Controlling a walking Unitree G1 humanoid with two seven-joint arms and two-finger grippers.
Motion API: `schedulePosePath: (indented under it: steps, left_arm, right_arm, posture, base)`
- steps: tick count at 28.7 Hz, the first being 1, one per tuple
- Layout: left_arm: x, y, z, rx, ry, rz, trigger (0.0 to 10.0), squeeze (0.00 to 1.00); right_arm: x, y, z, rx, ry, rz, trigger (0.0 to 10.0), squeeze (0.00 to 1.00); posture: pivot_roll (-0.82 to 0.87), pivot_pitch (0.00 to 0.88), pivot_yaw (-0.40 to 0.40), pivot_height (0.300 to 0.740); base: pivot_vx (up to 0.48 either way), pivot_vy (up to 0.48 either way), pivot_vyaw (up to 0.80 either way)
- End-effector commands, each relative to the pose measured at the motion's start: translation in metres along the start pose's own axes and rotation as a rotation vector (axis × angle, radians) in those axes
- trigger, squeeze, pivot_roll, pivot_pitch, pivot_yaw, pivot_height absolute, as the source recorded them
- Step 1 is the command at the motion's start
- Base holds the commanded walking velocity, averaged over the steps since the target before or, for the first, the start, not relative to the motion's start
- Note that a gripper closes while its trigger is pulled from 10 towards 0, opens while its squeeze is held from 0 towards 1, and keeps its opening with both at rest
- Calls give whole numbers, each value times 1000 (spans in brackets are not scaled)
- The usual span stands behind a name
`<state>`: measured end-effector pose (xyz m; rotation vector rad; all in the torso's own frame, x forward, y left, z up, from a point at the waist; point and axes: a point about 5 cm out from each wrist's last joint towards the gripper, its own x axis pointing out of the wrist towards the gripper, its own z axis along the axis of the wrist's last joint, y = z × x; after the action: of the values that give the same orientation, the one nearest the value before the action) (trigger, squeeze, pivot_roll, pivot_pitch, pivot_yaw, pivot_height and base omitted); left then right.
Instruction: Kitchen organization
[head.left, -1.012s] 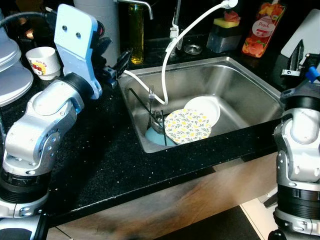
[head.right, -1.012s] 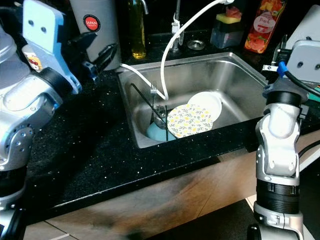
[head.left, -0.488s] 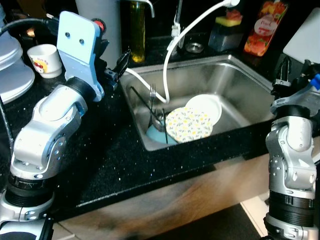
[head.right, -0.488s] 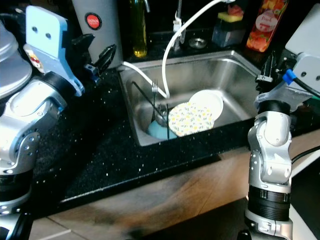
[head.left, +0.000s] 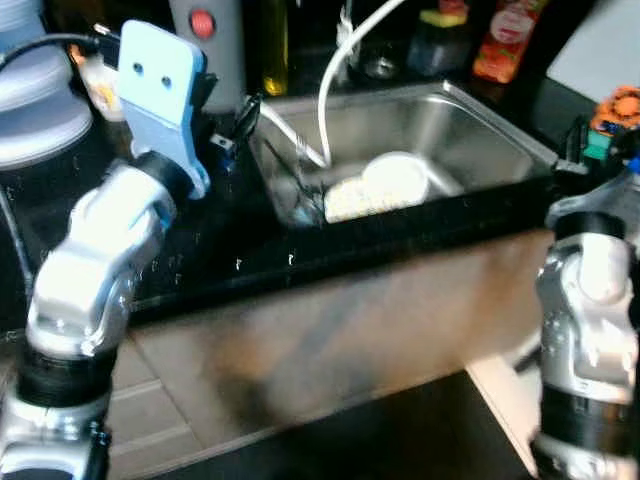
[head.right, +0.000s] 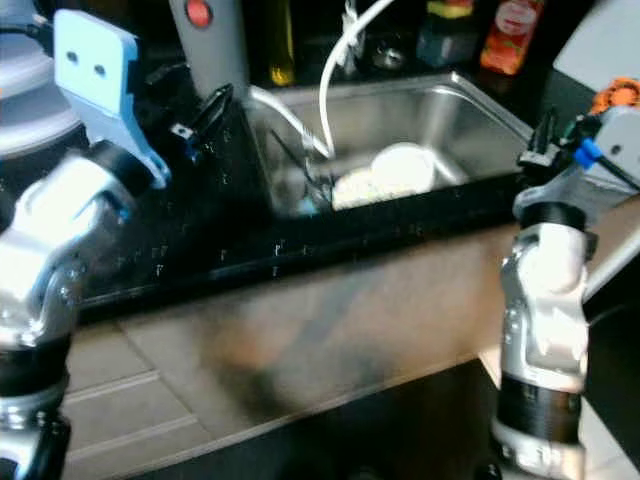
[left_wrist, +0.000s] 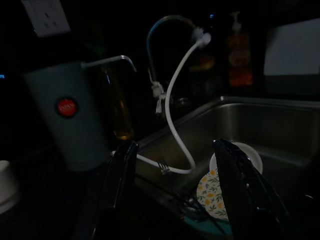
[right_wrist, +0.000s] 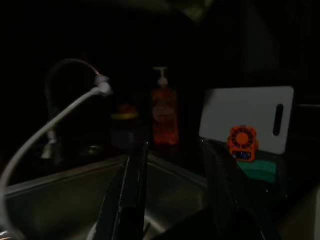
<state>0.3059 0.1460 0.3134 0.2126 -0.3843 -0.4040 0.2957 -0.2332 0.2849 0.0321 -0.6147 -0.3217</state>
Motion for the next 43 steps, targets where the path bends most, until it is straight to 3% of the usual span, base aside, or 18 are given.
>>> schedulePosePath:
  steps: [1,11,16,20,21,23,25,27,28,31,32,35,36,37,38,41,43]
  left_arm:
    - [0,1,2,21,-8,4,10000,0]
    - [-2,-1,-12,24,50,1,10000,0]
    - [-12,-9,-31,25,119,-32,10000,0]
    - [-25,-18,-46,-20,154,-58,10000,0]
    - [-35,-21,-59,-55,192,-58,10000,0]
    - [-54,-28,-83,-45,267,-61,10000,0]
    - [-63,-31,-94,-36,301,-64,10000,0]
    - [-90,-40,-135,-65,438,-64,10000,0]
    - [-90,-40,-135,-65,438,-64,10000,0]
    - [-133,-52,-184,-128,651,-105,10000,0]
    - [-133,-52,-184,-128,651,-105,10000,0]
    - [-173,-55,-226,-224,897,-118,10000,0]
    - [-173,-55,-226,-224,897,-118,10000,0]
    - [-190,-56,-243,-253,990,-80,10000,0]
    - [-190,-56,-243,-253,990,-80,10000,0]
    - [-213,-52,-270,-247,1117,74,10000,0]
    - [-223,-51,-282,-225,1176,133,10000,0]
  right_arm:
    - [0,-1,2,5,-6,-3,10000,0]
    - [0,-1,2,5,-3,3,10000,0]
    - [-2,1,0,2,7,16,10000,0]
    - [-7,0,-9,-26,43,26,10000,0]
    - [-14,0,-19,-86,67,51,10000,0]
    - [-31,-1,-40,-186,133,96,10000,0]
    - [-40,-2,-51,-220,171,116,10000,0]
    - [-88,-7,-102,-264,394,163,10000,0]
    - [-88,-7,-102,-264,394,163,10000,0]
    - [-171,-21,-163,-329,728,234,10000,0]
    - [-171,-21,-163,-329,728,234,10000,0]
    - [-248,-42,-204,-289,1100,213,10000,0]
    - [-248,-42,-204,-289,1100,213,10000,0]
    - [-278,-52,-213,-302,1244,206,10000,0]
    - [-278,-52,-213,-302,1244,206,10000,0]
    - [-317,-68,-217,-343,1445,185,10000,0]
    - [-331,-73,-217,-370,1510,198,10000,0]
  posture:
    - [110,32,17,740]
    - [110,35,15,740]
    - [109,42,15,740]
    - [109,42,15,740]
    - [109,42,15,740]
    - [111,49,4,740]
    - [111,49,4,740]
    - [109,53,-4,740]
    - [109,53,-4,740]
    - [106,53,-9,740]
    - [106,53,-9,740]
    - [98,52,-7,740]
    - [98,52,-7,740]
    - [99,50,-7,740]
    - [99,50,-7,740]
    - [99,48,-11,740]
    - [94,44,-14,740]
  base:
    - [0,0,0]
    - [0,0,0]
    - [0,0,0]
    - [0,0,0]
    - [0,0,0]
    - [0,0,0]
    - [0,0,0]
    - [0,0,0]
    - [0,0,0]
    - [0,0,0]
    - [0,0,0]
    - [0,0,0]
    - [0,0,0]
    - [0,0,0]
    - [0,0,0]
    - [0,0,0]
    - [0,0,0]
